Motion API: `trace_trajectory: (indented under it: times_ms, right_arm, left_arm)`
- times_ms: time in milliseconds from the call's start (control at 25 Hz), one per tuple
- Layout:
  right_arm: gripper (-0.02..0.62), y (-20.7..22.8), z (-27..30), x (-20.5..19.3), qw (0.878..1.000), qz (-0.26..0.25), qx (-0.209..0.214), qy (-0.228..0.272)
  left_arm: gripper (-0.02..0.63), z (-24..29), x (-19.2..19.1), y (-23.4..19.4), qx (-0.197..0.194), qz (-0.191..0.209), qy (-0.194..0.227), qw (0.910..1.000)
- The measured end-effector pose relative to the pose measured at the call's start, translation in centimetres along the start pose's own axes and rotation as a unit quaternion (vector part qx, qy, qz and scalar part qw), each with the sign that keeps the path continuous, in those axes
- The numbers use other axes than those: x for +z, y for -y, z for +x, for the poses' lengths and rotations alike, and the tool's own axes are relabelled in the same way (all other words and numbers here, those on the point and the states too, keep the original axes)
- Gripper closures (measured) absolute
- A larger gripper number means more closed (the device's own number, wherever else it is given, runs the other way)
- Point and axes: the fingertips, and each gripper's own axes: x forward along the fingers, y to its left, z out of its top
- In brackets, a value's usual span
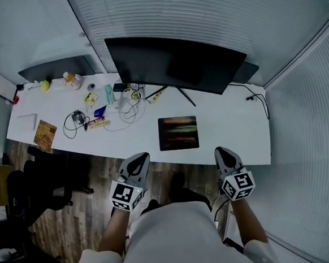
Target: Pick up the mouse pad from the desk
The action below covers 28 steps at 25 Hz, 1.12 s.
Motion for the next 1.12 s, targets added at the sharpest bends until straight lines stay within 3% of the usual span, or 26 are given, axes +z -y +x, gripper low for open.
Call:
trace_trajectory:
  times_ms: [320,680,1120]
  right_arm:
    - [0.561,4.3,4.2,-0.7,0.999,-0.004,0.028,-0.034]
    - [0.561,5.3,7.2,-2.3,0.997,0.004,0.035,-0.072]
    - [0.561,5.7,11.4,-4.9,0.994,0.026,-0.01,-0.106]
  left_arm:
    - [0.591,5.8,-1.0,0.2,-0.007,0.001,-0.037,0.9993]
    - [0.591,9.0,-2.0,-1.0,-0.012,-0.011,-0.062,0.9979]
    - [0.591,13.5,-6.4,-3.7,-0.085,0.037,-0.107,0.9899]
